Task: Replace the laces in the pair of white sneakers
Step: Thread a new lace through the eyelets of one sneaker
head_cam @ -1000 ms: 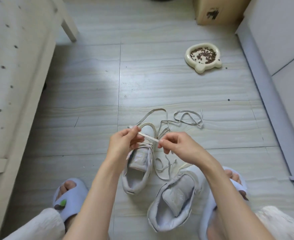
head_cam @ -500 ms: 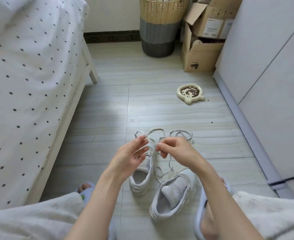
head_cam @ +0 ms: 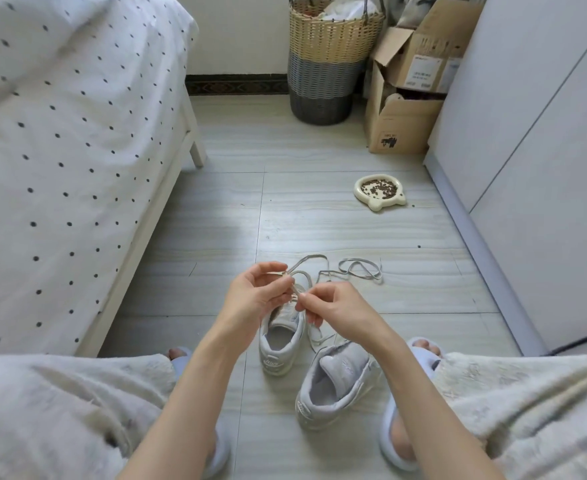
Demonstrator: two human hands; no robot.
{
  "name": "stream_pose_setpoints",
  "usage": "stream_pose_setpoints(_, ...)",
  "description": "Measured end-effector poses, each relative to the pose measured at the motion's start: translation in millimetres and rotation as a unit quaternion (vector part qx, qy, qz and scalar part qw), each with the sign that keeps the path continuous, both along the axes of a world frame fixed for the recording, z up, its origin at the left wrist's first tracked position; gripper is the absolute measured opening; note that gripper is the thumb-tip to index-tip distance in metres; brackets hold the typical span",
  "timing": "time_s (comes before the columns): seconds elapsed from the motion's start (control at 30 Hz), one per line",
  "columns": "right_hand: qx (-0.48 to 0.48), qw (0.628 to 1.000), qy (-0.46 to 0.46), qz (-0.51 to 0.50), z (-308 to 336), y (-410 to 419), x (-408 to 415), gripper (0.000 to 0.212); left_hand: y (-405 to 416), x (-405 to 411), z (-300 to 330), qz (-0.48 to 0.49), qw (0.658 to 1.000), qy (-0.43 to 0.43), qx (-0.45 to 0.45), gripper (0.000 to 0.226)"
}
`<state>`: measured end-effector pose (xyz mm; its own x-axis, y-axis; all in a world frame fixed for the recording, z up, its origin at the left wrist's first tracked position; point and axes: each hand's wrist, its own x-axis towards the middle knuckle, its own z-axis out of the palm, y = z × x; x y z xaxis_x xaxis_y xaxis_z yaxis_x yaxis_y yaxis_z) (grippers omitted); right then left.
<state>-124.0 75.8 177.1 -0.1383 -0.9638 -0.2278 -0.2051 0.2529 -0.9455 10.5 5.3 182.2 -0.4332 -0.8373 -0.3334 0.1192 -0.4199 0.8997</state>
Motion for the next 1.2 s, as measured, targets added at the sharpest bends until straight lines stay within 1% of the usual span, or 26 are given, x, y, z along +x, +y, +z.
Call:
stream_pose_setpoints(0.1,0.004,1.000,-0.003,0.004,-6,2,2,0.026,-4,5,4,0.059,0.996,-0.028,-0.052,0.015)
stream_pose_setpoints(0.23,0.018,1.000,0.021,0.015,-10,4,-2,0.023,-12,12,8,0.159,0.985,-0.010,-0.064,0.017)
stream_pose_setpoints(0.3,0.025,0.999,0.029,0.016,-12,5,-5,0.024,-15,16,11,0.189,0.980,0.000,-0.063,0.018)
stream_pose_setpoints(0.4,0.031,0.999,0.031,0.015,-18,5,-6,0.026,-17,17,14,0.194,0.978,0.004,-0.071,0.020)
stream_pose_setpoints(0.53,0.032,0.998,0.040,0.023,-20,4,-7,0.021,-15,16,14,0.173,0.976,-0.036,-0.126,0.021)
stream_pose_setpoints(0.63,0.033,0.999,0.031,0.016,-24,4,-7,0.021,-15,16,14,0.169,0.975,-0.040,-0.139,0.020)
stream_pose_setpoints(0.7,0.024,1.000,0.006,0.004,-26,5,-5,0.026,-16,16,14,0.176,0.974,-0.035,-0.136,0.021)
stream_pose_setpoints(0.8,0.024,0.997,-0.062,-0.028,-25,6,-3,0.027,-20,18,14,0.196,0.972,-0.030,-0.129,0.020)
stream_pose_setpoints(0.9,0.025,0.994,-0.102,-0.028,-23,7,-2,0.028,-24,21,14,0.206,0.971,-0.032,-0.114,0.020)
stream_pose_setpoints(1.0,0.024,0.994,-0.108,-0.023,-22,6,-3,0.029,-27,22,11,0.216,0.971,-0.037,-0.096,0.019)
stream_pose_setpoints(1.2,0.026,0.994,-0.105,-0.016,-24,8,-6,0.026,-37,33,12,0.263,0.962,-0.019,-0.065,0.017)
